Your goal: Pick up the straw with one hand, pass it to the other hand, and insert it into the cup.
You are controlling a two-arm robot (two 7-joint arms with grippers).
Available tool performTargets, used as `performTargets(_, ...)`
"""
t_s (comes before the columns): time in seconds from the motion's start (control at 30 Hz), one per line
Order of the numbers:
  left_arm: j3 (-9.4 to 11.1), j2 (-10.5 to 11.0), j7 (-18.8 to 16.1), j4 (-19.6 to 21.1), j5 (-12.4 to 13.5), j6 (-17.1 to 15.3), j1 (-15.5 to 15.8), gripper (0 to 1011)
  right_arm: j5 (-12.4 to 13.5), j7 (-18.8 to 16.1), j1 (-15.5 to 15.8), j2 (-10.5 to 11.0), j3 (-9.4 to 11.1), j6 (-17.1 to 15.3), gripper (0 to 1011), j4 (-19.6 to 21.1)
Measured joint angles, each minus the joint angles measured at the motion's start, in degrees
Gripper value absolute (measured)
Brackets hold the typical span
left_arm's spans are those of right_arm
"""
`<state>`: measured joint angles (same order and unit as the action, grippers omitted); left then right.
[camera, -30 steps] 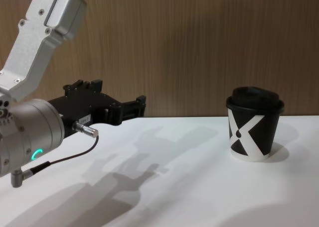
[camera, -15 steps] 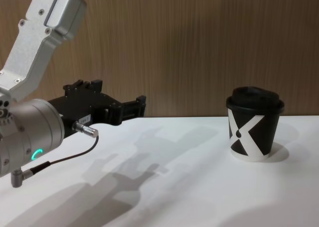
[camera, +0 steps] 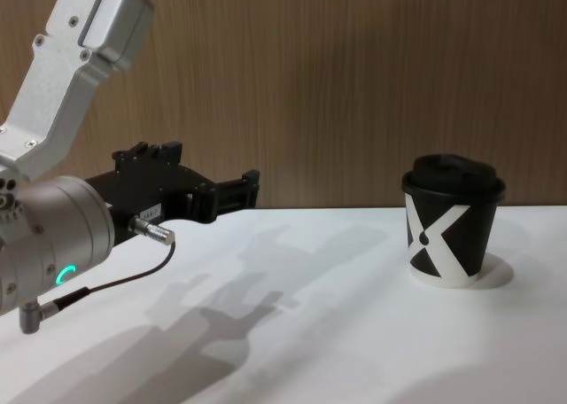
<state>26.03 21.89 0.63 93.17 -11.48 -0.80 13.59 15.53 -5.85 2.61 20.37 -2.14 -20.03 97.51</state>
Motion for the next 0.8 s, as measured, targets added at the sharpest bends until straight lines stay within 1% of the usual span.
performTargets(0.7,0.00,0.00,0.00,0.00,0.00,0.00,0.00,1000,-1.26,0.11,-0.56,-0.86,-0.27,-0.61,1001,-0.60)
performTargets(0.8,0.00,0.00,0.00,0.00,0.00,0.00,0.00,1000,-1.38,0.11,-0.62,-0.92,-0.31,-0.68,953,-0.65)
